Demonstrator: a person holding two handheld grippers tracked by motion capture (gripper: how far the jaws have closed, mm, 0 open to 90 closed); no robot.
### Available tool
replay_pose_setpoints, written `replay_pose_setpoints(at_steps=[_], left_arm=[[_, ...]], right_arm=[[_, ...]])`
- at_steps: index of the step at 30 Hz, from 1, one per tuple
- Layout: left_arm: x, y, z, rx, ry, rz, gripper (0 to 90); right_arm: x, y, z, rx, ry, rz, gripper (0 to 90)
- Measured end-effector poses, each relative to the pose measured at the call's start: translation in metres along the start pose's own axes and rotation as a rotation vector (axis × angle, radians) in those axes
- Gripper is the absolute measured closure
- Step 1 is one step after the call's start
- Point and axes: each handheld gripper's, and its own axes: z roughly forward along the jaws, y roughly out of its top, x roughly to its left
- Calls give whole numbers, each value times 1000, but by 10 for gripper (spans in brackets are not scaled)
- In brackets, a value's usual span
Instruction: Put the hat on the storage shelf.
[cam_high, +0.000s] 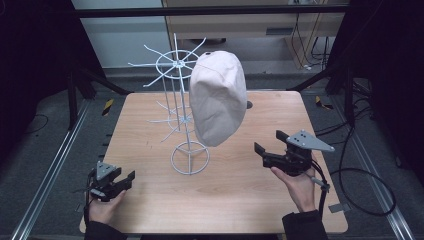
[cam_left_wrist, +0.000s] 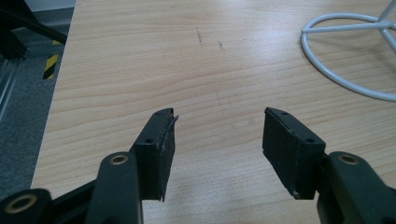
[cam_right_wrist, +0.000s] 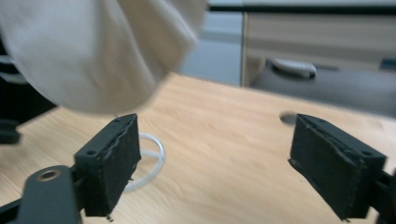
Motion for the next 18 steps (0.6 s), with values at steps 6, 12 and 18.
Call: replay_pose_setpoints(at_steps=[6,12,18], left_arm=[[0,0,0,-4,-11,-5,456],[0,0,0,-4,-14,-4,464],[1,0,0,-11,-14,-5,456]], right_arm=[[-20,-31,2,75,-65,19,123],[-41,-64,4,158,-122,58,121],[-54,-84,6,216,-166,86,122]])
